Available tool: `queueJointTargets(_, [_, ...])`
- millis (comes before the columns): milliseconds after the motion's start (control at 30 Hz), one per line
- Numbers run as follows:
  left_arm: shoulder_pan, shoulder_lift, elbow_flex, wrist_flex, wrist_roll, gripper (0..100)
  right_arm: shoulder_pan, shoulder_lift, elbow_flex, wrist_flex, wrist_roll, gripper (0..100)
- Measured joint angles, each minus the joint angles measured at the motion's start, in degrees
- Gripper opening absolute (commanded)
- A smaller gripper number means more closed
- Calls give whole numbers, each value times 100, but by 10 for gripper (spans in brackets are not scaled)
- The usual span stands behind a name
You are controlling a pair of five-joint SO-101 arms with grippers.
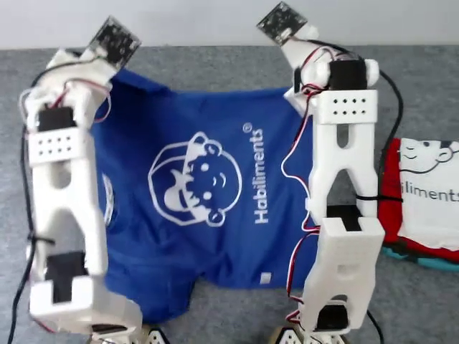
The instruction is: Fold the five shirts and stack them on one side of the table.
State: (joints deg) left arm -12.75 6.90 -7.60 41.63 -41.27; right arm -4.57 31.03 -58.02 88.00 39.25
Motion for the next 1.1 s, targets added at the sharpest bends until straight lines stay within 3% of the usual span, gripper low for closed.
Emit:
queueJointTargets(267, [44,1679,-2365,18,0,15,211,158,0,-1301,26,11])
queueJointTargets(500, [44,2681,-3859,123,0,15,62,466,0,-2119,642,11])
queueJointTargets(800, [44,3024,-5125,1266,0,15,-79,448,0,-2127,879,11])
queueJointTargets(1100, [158,2796,-8255,3437,18,15,-105,-1574,0,-1081,897,11])
